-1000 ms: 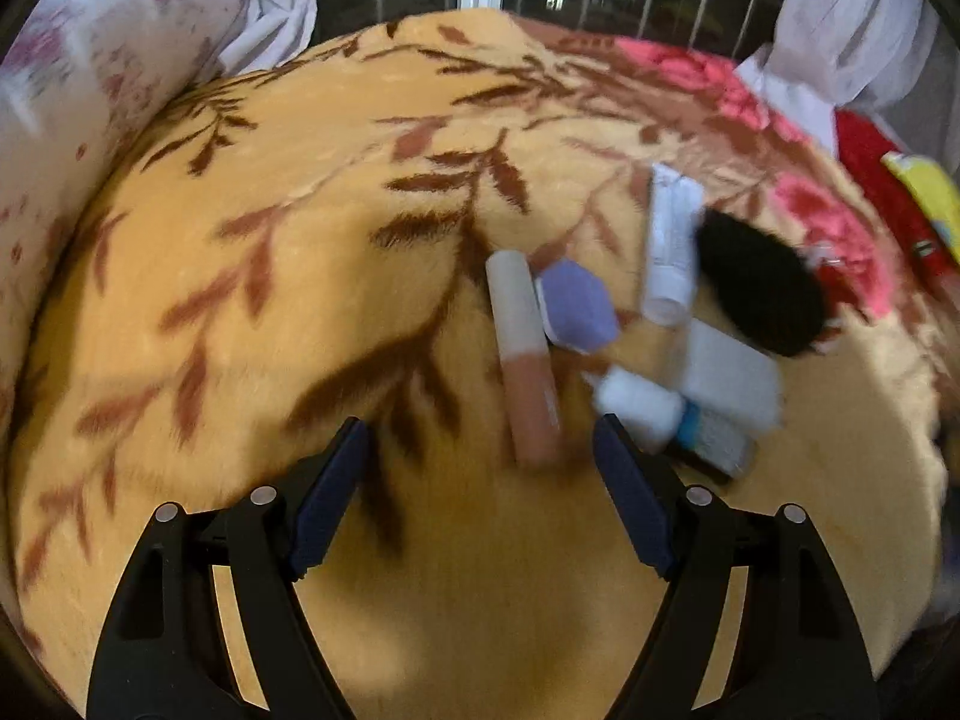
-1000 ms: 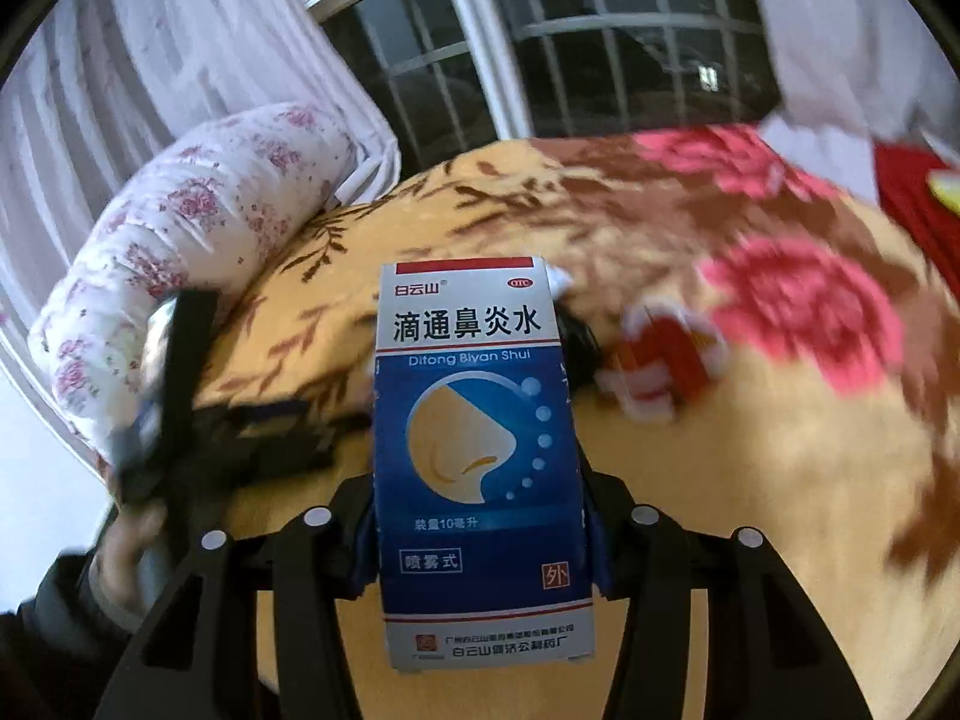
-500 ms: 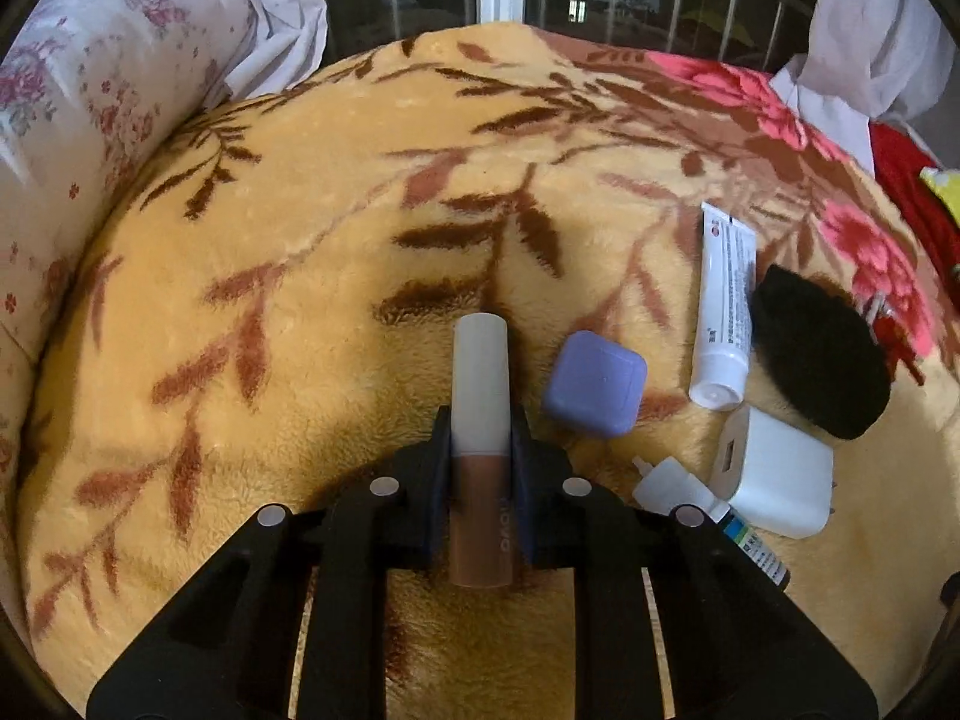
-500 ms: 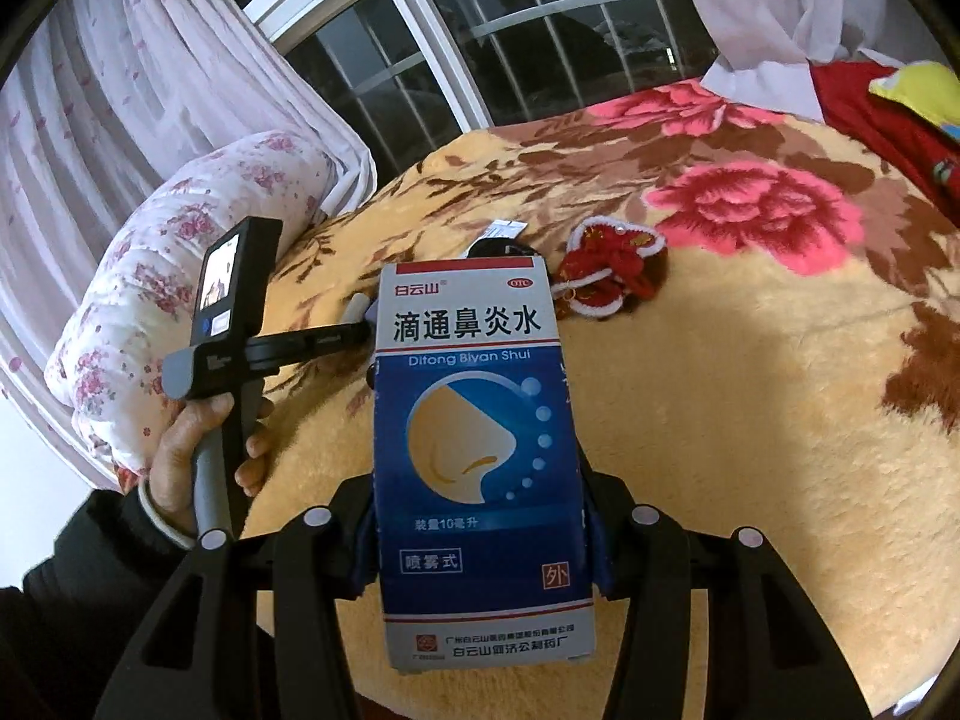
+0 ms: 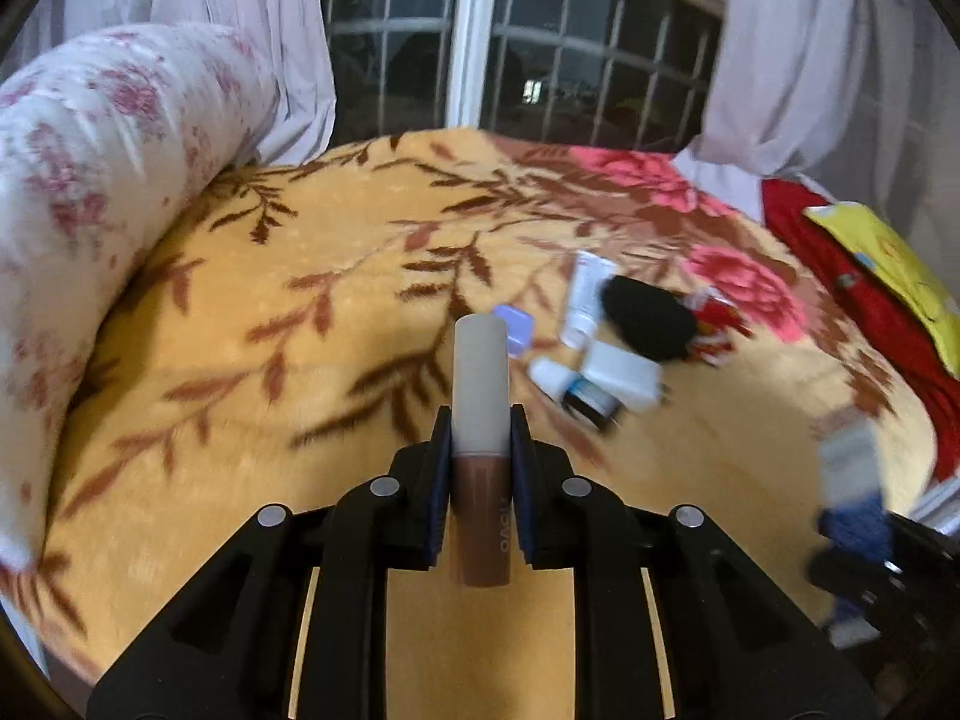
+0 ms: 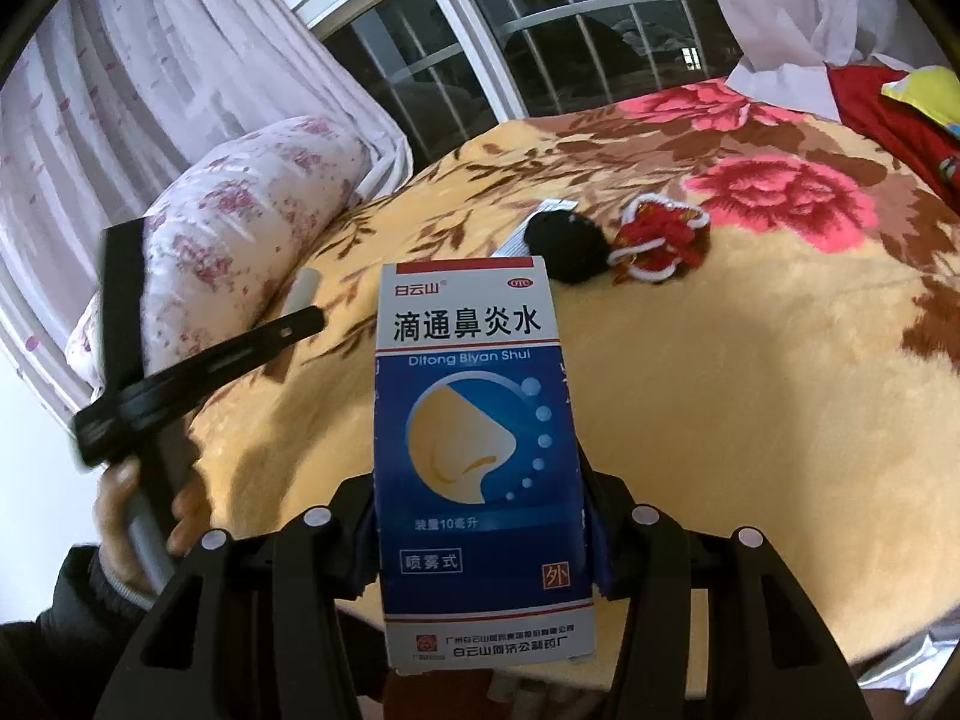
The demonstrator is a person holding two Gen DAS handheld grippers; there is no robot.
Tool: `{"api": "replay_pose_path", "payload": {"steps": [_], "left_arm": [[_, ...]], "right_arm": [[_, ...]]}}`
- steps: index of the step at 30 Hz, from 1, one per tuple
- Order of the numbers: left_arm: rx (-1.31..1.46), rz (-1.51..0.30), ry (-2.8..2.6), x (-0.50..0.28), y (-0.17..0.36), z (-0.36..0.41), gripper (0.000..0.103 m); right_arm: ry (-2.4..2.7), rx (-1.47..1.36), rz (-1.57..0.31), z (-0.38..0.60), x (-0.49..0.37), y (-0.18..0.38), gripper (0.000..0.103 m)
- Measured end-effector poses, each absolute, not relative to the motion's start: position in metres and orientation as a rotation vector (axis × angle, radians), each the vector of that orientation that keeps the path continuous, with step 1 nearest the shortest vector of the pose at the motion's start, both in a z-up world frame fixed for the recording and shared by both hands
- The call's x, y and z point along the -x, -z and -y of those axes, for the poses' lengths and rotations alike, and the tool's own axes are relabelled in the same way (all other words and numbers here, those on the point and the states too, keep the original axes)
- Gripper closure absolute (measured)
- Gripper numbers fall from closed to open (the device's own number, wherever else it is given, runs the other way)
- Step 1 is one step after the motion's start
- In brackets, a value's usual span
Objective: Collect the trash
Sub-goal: 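Lower both grippers into the orange bin and release the box and lipstick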
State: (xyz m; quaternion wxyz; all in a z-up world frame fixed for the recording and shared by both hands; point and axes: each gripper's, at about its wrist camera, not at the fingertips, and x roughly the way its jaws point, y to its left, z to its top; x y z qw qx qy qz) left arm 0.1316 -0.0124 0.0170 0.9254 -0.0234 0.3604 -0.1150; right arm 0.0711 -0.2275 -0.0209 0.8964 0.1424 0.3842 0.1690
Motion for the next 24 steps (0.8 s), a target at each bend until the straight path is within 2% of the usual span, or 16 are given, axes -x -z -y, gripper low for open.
{"api": "replay_pose_path", "payload": {"steps": [14,24], "left_arm": [[0.054,-0.806,0.307,-0.023,0.011,0.022,0.086],[0.031,-0.943,0.288,0.026,0.067,0.027,0.086]], "right_arm": [[-0.272,-0.222,-0.801,0.212,0.014,0.029,0.052],[-0.222,-0.120,-0.945,0.189,0.056,0.080,0.052]]}}
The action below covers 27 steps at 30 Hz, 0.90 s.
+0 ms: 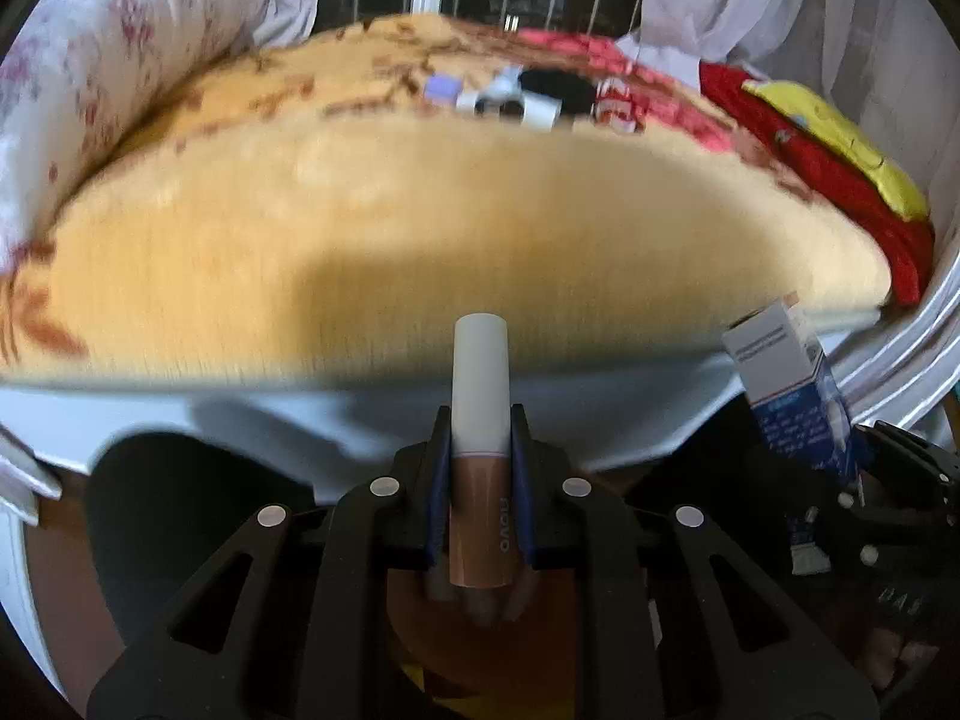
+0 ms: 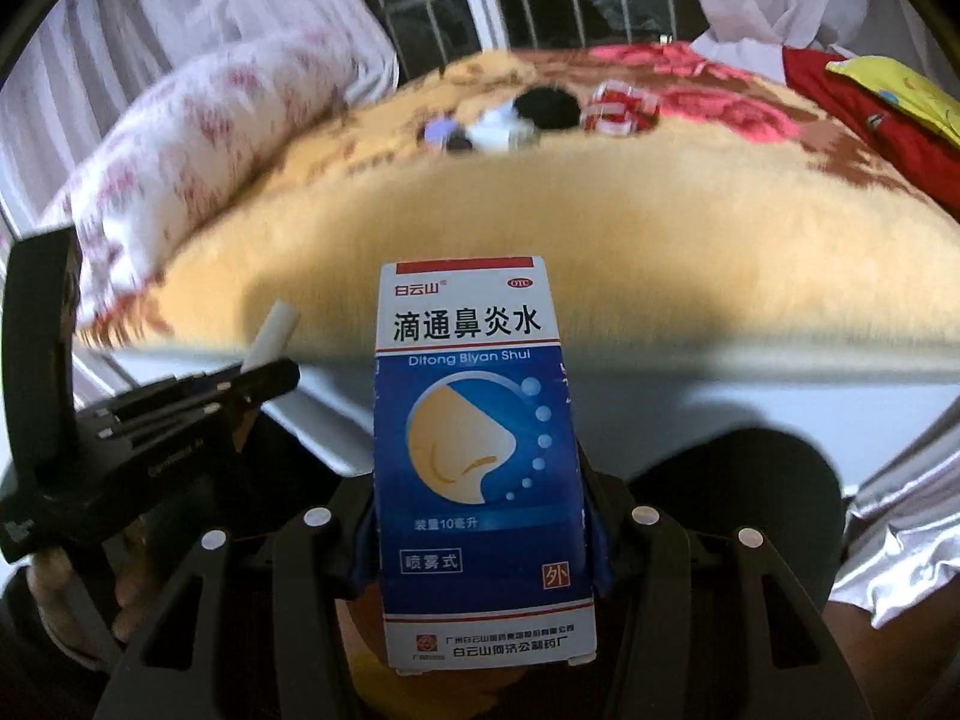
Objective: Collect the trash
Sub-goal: 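Lower both grippers into the orange bin and release the box and lipstick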
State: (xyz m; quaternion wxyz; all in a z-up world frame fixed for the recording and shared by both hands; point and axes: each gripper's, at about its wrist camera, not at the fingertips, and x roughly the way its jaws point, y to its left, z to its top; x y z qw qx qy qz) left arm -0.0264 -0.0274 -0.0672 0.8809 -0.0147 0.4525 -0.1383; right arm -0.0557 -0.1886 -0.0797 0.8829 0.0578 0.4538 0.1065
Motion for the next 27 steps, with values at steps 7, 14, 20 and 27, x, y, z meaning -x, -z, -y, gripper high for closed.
{"api": "replay_pose_path", "payload": {"steps": [7,14,20,27], "left_arm": [[0.004,-1.026,0.274,0.041,0.104,0.026,0.086],[0.000,-1.056,0.278,0.041,0.116,0.024,0.086],[0.006,-1.086,0.263,0.039,0.122,0.022,0.086],[-0.023,-1.124,0.228,0.035,0.128,0.028,0.084]], "right_arm": [[-0.207,-0.112,-1.042,0.183,0.065,0.108,0.052],[-0.209,-0.125,-1.064,0.182,0.067,0.118,0.052],[-0.205,-0.127,-1.087,0.179,0.066,0.120,0.052],[-0.181,-0.144,-1.111,0.182,0.062,0.123,0.047]]}}
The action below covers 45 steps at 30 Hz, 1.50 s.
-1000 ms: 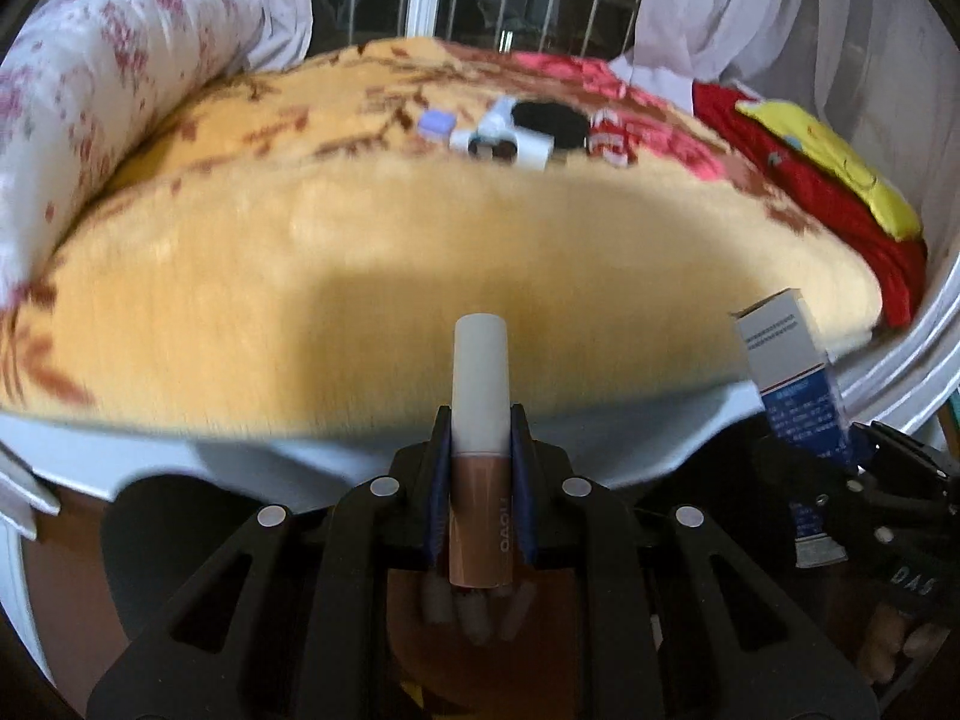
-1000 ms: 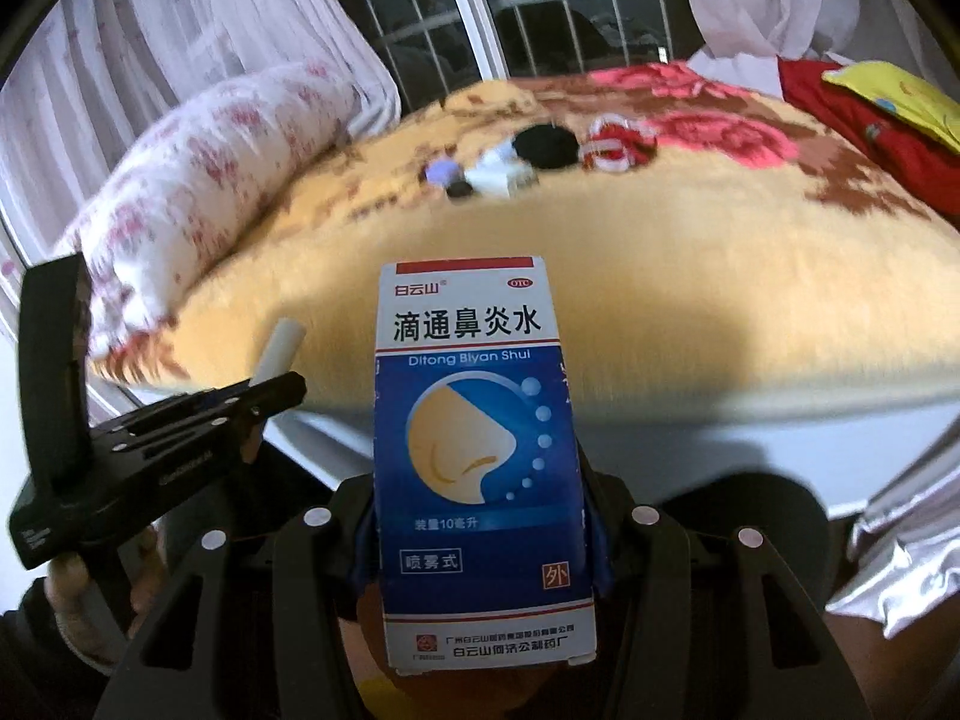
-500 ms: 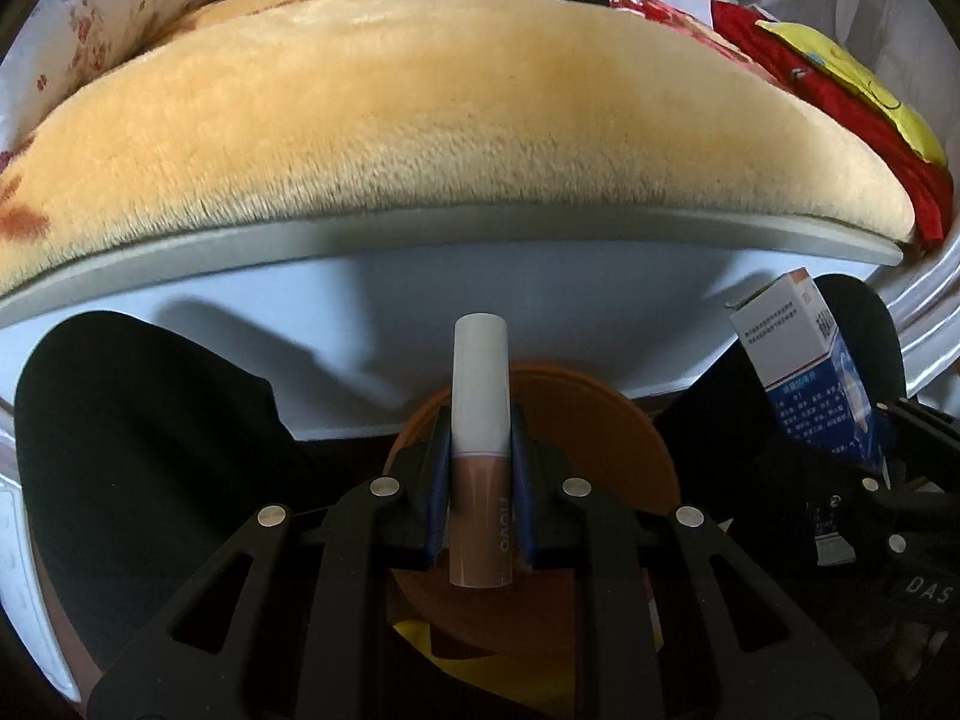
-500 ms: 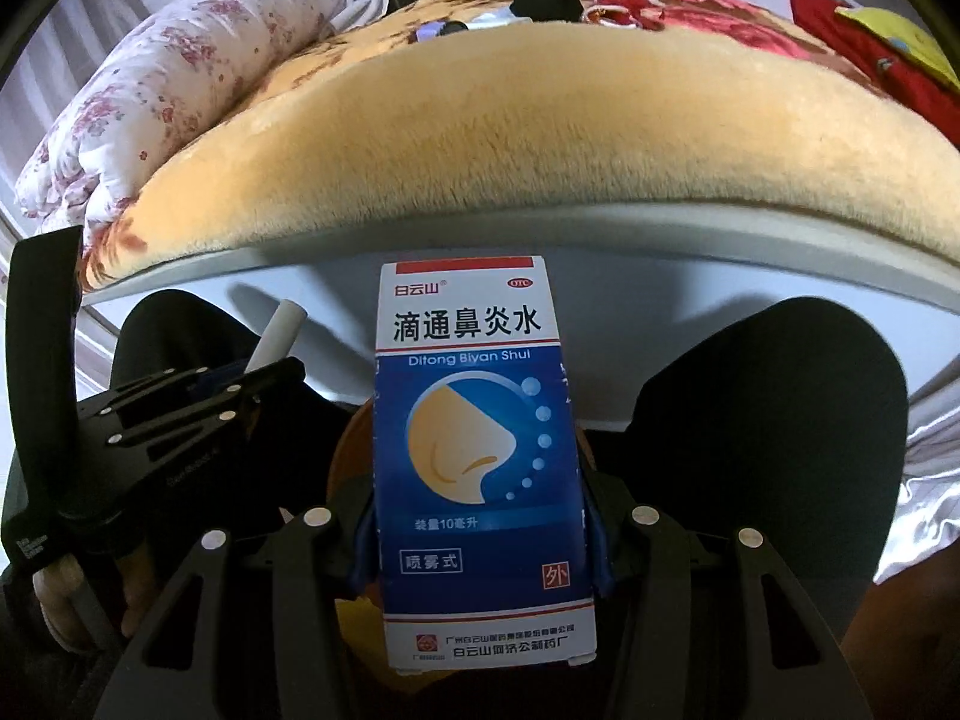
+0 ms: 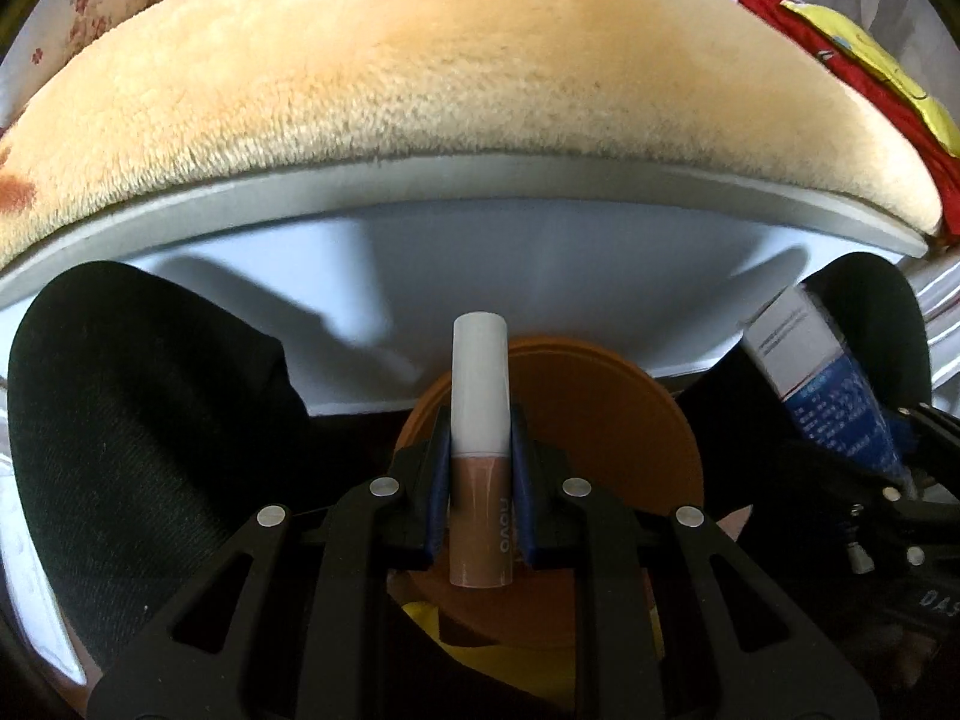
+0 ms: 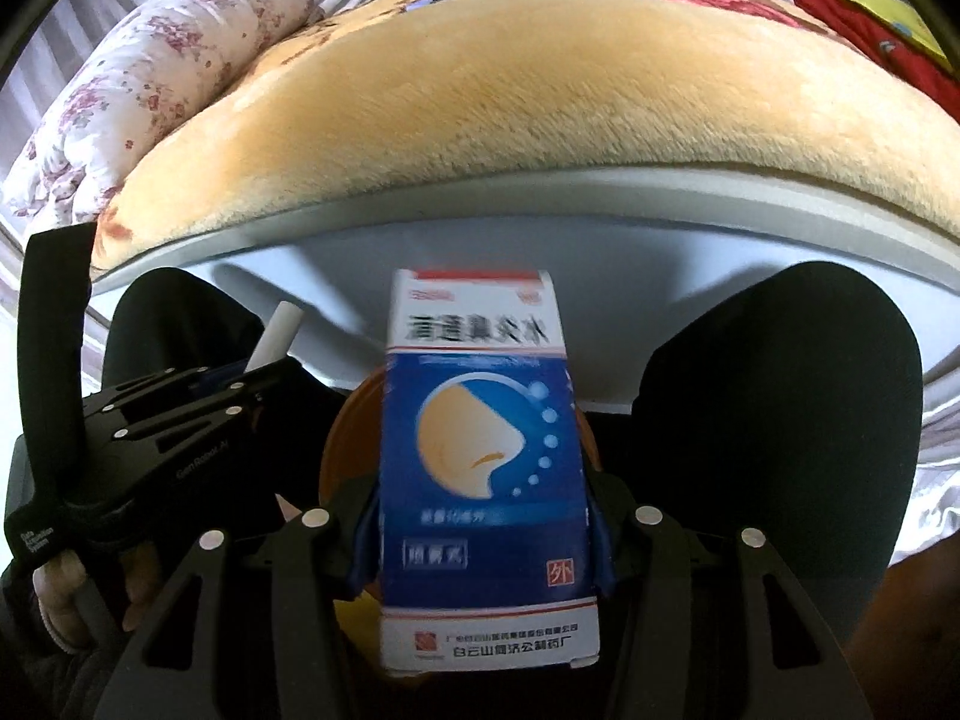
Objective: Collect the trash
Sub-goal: 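Lower both grippers into the orange bin and release the box and lipstick, then grasp the small eye-drop bottle with the left gripper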
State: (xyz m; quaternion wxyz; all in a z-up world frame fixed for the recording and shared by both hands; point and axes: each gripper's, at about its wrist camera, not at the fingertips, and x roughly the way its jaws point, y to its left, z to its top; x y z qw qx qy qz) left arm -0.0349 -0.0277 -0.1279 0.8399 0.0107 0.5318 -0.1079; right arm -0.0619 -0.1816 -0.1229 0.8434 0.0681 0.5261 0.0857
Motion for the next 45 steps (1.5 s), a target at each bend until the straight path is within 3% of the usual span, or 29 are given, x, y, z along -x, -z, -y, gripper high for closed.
{"api": "replay_pose_path", "payload": {"steps": [1,3,5,17,22,34,45], "left_arm": [[-0.025,-1.131,0.225,0.034,0.129,0.029,0.082],[-0.031,-1.145,0.214,0.031,0.130,0.028,0.061],[-0.028,-1.144,0.204,0.030,0.129,0.027,0.053],[-0.052,-1.058,0.206,0.037,0.102,0.026,0.052],[-0.085,-0.950,0.246,0.027,0.059,0.029,0.036],[0.106,-0.908,0.239,-0.139,0.001,0.067,0.034],[0.082,-1.054,0.103,-0.225,0.042,0.094,0.035]], "right_arm": [[-0.176,-0.153,-1.109,0.183,0.062,0.123,0.045],[-0.165,-0.173,-1.103,0.187,0.063,0.122,0.044],[-0.161,-0.184,-1.098,0.190,0.063,0.121,0.043],[-0.167,-0.192,-1.052,0.199,0.066,0.110,0.040],[-0.187,-0.205,-1.014,0.206,0.058,0.095,0.038],[-0.201,-0.287,-0.946,0.230,0.029,0.076,0.035],[-0.174,-0.329,-0.933,0.254,0.023,0.078,0.035]]}}
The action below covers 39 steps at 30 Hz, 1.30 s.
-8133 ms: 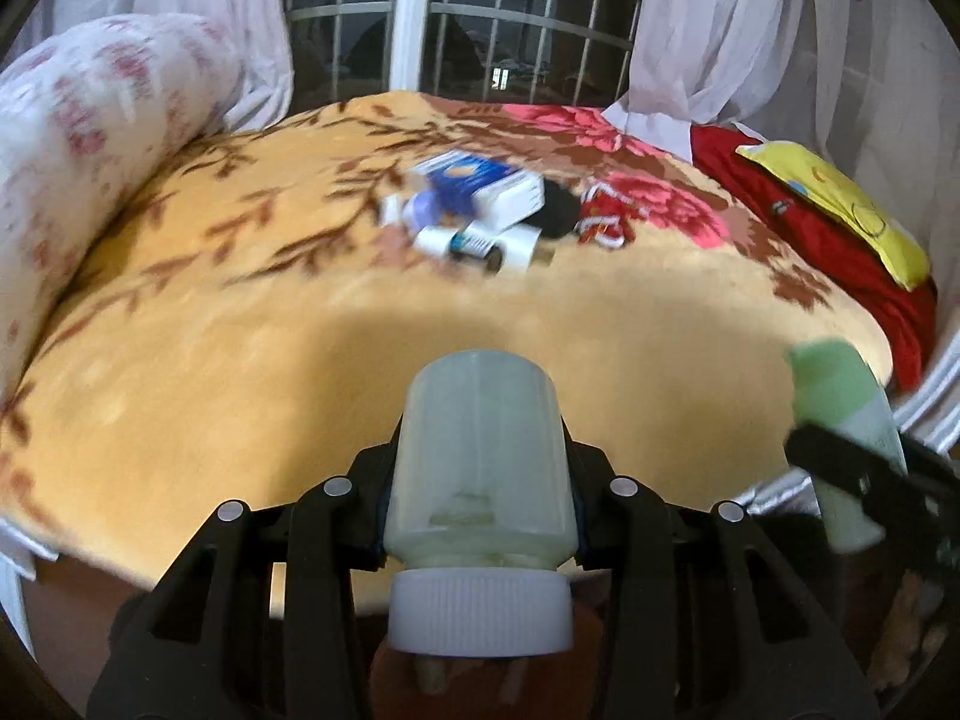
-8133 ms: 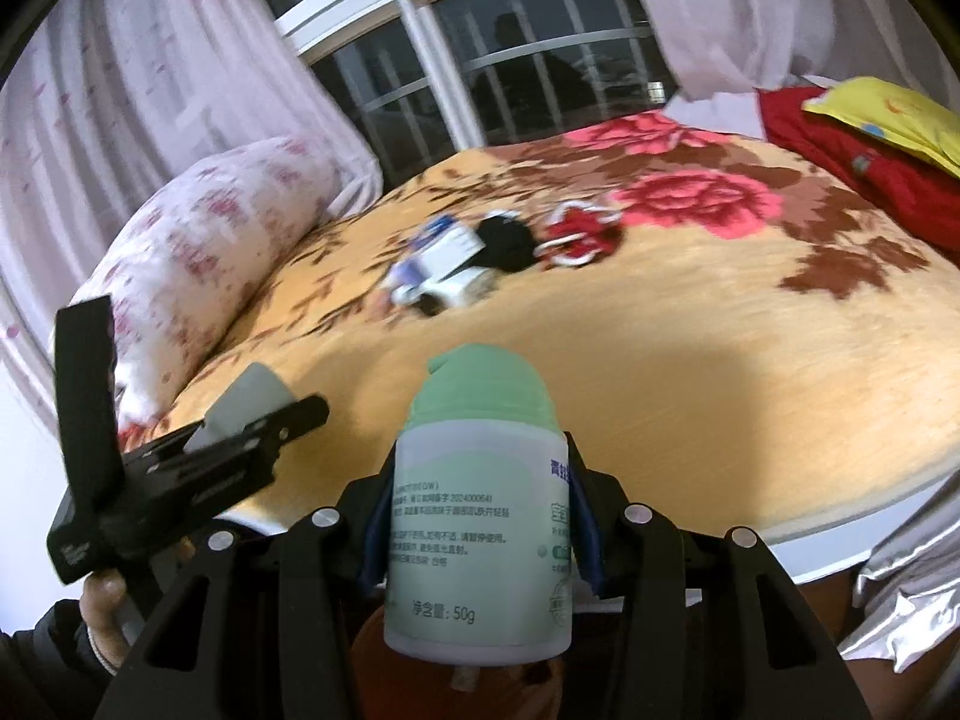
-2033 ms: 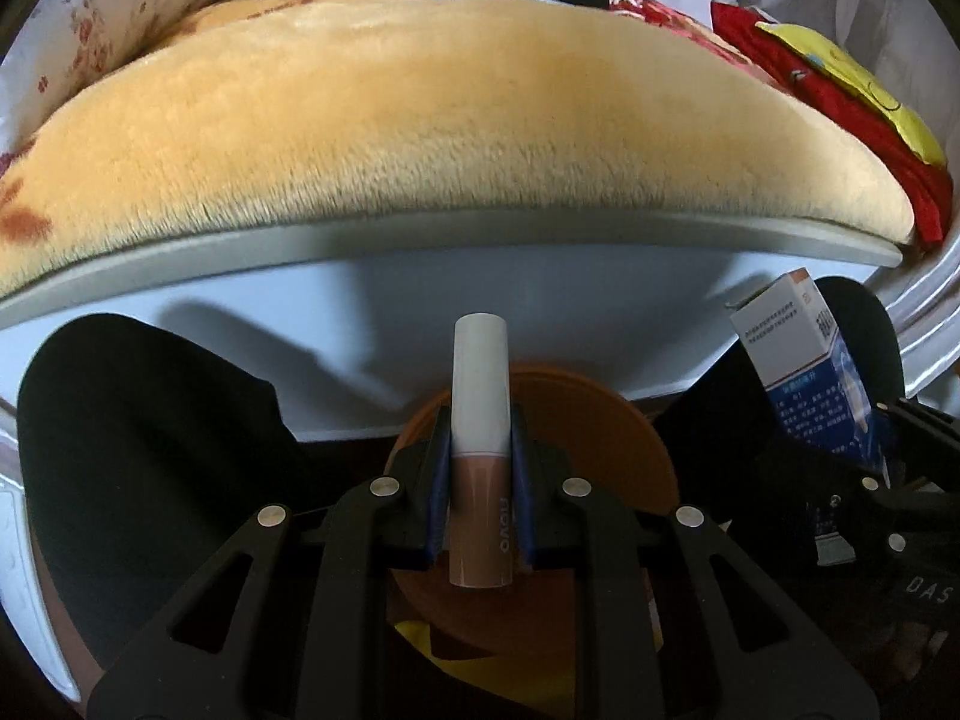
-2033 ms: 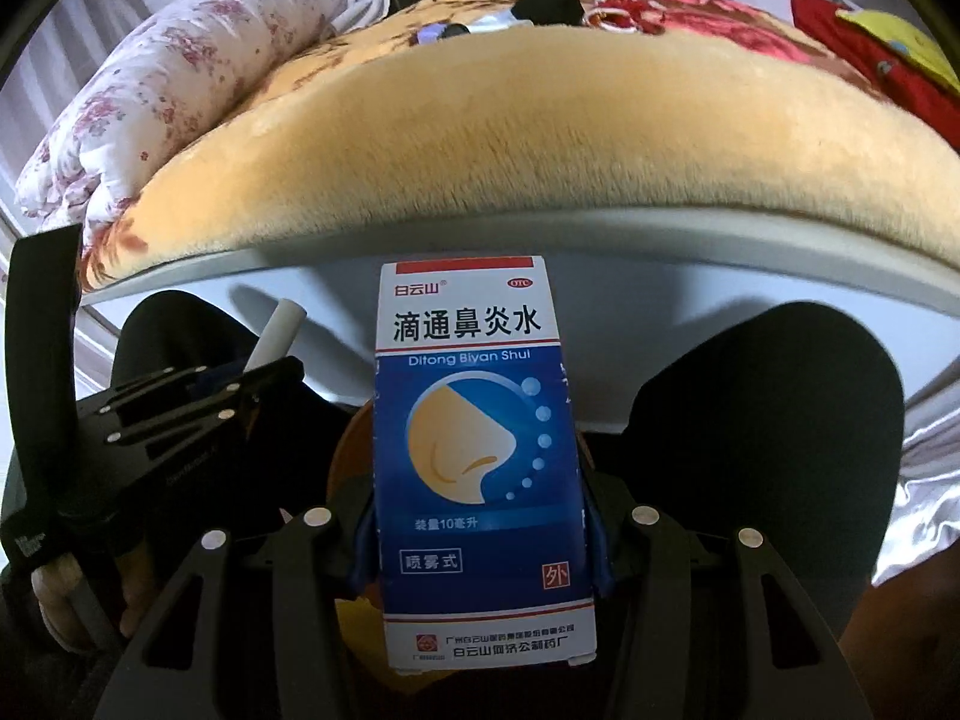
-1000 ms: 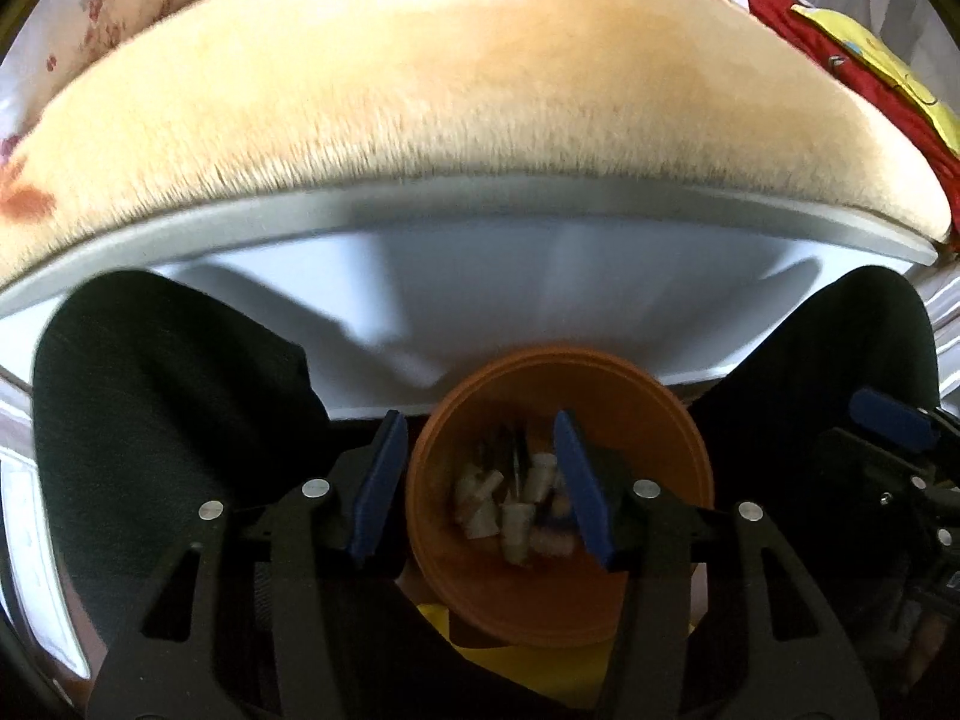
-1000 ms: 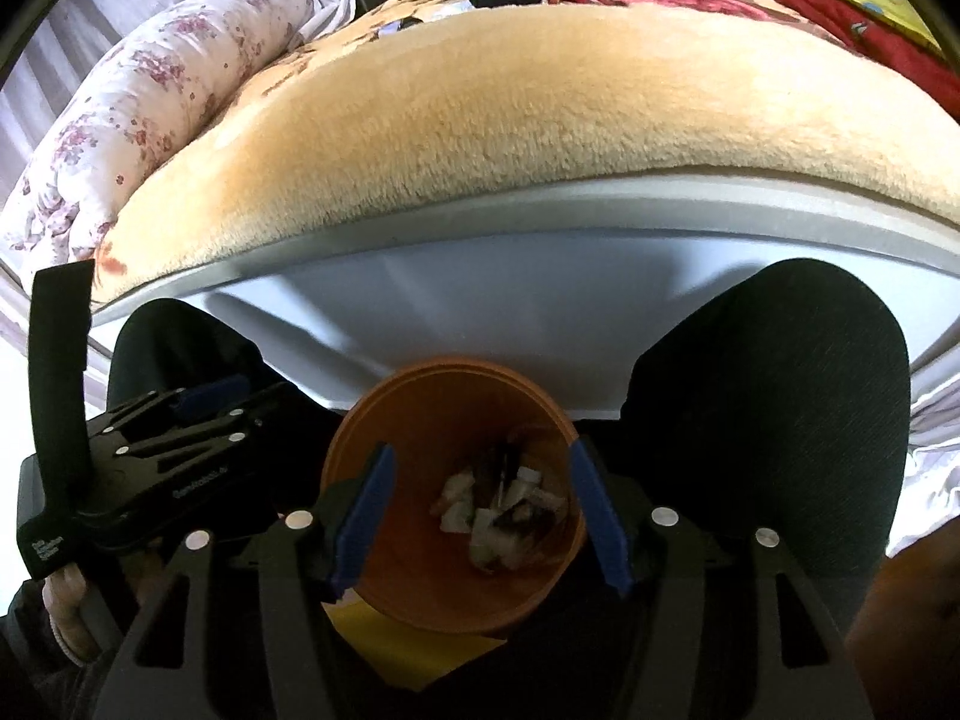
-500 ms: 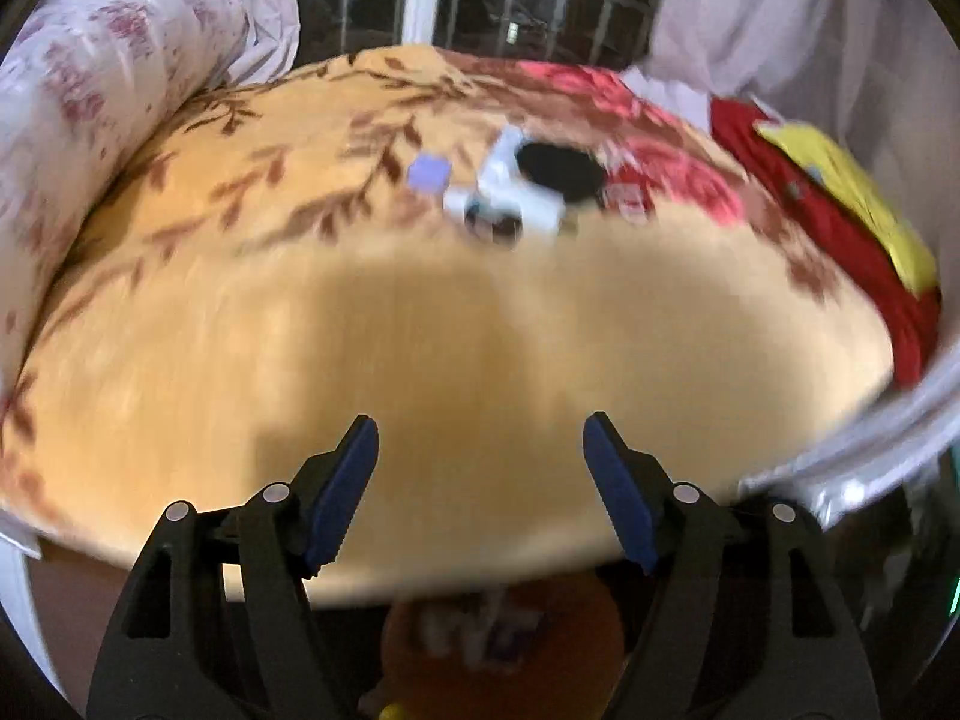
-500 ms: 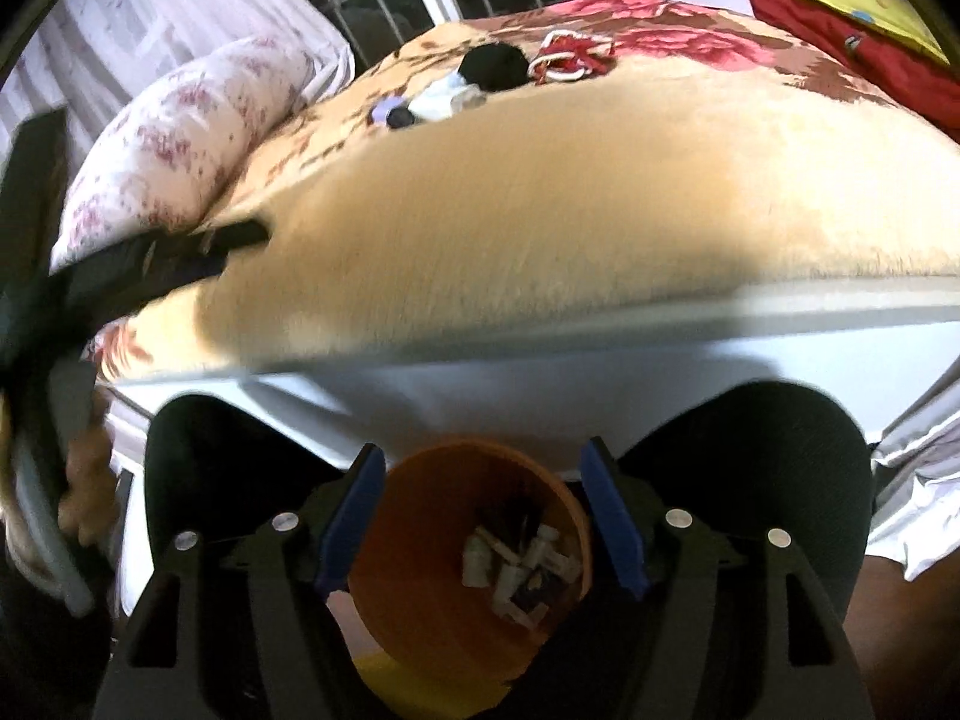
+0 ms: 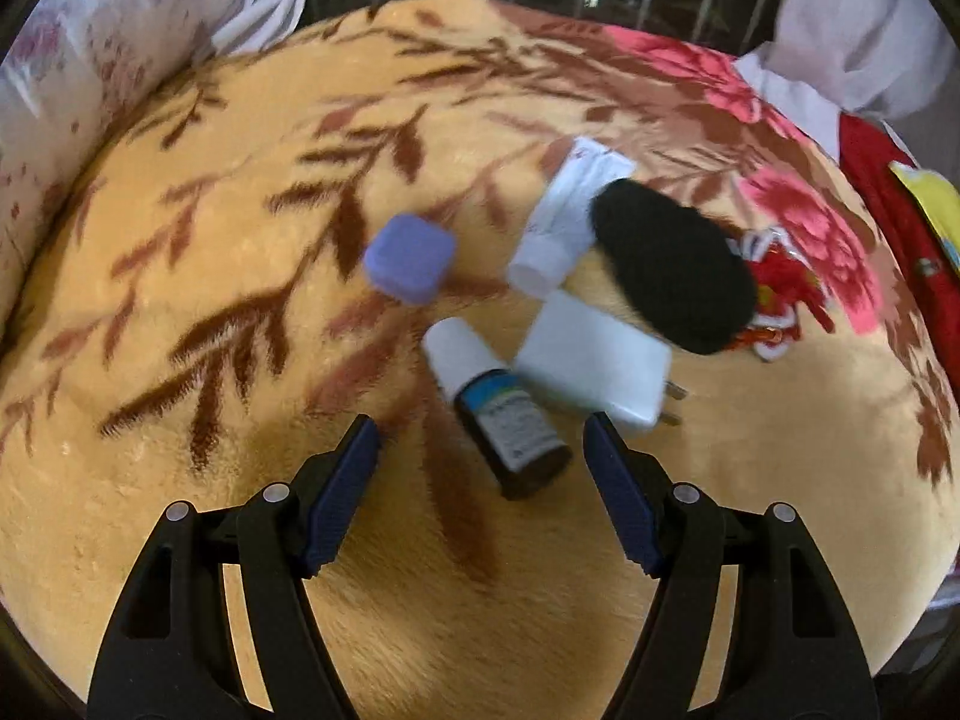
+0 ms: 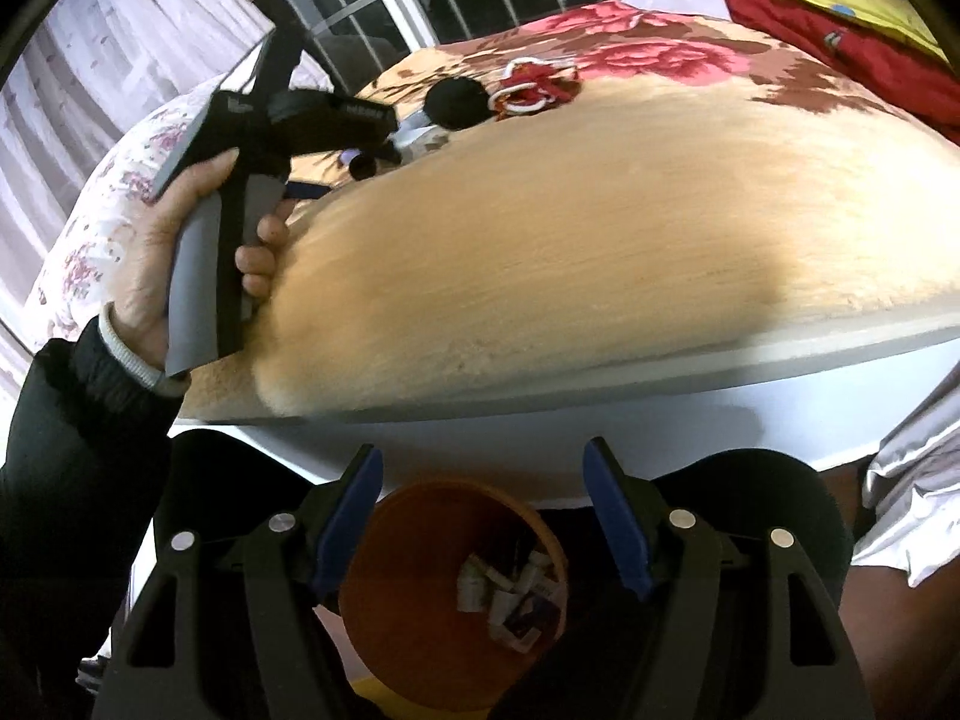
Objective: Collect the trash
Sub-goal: 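Grasp the small eye-drop bottle with the left gripper, then grasp the white charger with the right gripper while the left holds the bottle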
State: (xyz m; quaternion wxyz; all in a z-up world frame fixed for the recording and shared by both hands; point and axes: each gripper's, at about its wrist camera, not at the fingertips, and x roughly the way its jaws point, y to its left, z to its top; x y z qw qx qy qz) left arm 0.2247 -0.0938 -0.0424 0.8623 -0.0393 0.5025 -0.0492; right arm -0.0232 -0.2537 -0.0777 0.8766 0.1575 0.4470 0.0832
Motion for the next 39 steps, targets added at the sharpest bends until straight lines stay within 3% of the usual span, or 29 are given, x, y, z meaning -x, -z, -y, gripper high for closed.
{"api": "replay_pose_path", "payload": {"steps": [10,14,15,23,27,39], "left_arm": [[0.046,-1.049,0.108,-0.238,0.046,0.086,0.050],[0.057,-1.033,0.153,-0.244,0.047,0.082,0.078],[0.068,-1.032,0.169,-0.246,0.047,0.079,0.080],[0.067,-0.972,0.201,-0.220,0.033,0.066,0.080],[0.080,-0.942,0.223,-0.186,0.022,0.050,0.080],[0.000,-0.855,0.204,-0.120,0.021,0.026,0.080]], "right_arm": [[-0.206,-0.314,-0.933,0.251,0.016,0.075,0.035],[-0.213,-0.281,-0.918,0.249,0.016,0.064,0.035],[-0.215,-0.274,-0.914,0.249,0.015,0.060,0.035],[-0.222,-0.123,-0.857,0.243,-0.035,0.017,0.035],[-0.250,-0.015,-0.839,0.227,-0.102,0.004,0.035],[-0.451,0.091,-1.029,0.180,-0.265,0.047,0.035]]}}
